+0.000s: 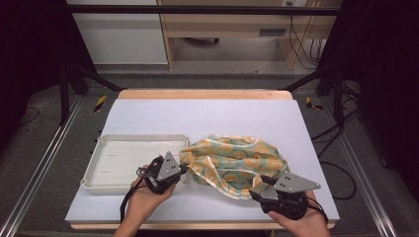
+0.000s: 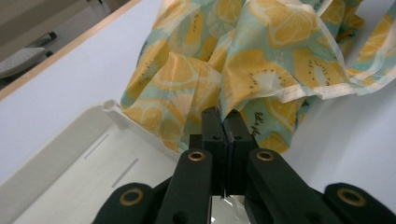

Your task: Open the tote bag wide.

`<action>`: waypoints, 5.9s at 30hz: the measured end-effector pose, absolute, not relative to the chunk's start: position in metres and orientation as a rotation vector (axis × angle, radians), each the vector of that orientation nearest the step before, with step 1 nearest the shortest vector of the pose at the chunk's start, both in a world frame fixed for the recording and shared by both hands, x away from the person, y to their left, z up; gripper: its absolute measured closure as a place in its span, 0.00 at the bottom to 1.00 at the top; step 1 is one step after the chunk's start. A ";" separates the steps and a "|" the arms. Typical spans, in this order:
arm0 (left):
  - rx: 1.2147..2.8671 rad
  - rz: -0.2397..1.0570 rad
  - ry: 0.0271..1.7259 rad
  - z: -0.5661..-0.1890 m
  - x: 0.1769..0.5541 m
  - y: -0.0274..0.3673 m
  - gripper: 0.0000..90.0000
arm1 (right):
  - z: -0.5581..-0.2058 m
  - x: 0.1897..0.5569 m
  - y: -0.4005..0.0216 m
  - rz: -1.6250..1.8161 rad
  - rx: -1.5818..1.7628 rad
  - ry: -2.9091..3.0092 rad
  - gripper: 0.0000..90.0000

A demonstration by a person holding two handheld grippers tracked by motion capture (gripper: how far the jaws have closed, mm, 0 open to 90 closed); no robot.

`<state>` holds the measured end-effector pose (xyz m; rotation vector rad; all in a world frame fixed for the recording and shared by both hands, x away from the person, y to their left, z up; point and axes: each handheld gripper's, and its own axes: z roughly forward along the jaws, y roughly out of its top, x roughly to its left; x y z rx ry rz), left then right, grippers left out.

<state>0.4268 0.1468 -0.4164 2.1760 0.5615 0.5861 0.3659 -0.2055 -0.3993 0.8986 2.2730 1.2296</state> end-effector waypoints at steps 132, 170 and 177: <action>2.422 0.395 0.565 -0.362 0.525 0.085 1.00 | -0.388 0.466 -0.242 0.870 0.979 2.318 0.98; 2.546 0.289 0.114 -0.377 0.463 0.068 0.12 | -0.395 0.487 -0.247 0.911 0.999 2.316 0.99; 2.591 0.292 0.071 -0.390 0.463 0.059 0.07 | -0.396 0.488 -0.246 0.905 1.002 2.327 0.98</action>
